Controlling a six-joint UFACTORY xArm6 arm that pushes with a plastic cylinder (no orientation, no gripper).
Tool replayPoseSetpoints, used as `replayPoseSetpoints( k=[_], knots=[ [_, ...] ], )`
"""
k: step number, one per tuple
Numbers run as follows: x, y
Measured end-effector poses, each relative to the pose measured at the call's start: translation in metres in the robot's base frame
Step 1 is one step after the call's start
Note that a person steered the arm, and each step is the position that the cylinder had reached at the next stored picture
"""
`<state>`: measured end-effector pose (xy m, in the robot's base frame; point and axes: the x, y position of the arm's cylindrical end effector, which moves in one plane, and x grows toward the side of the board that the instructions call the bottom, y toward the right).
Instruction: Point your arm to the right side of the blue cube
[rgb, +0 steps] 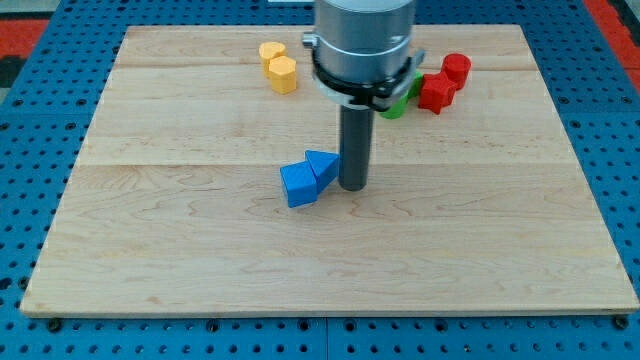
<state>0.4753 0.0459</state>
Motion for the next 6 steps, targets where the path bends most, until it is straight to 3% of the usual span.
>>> replayPoseSetpoints(
  k=[1,2,3,6],
  knots=[
    [0.026,0.054],
    [0.031,0.033],
    [0.005,-0.016],
    [0.005,-0.027]
  ],
)
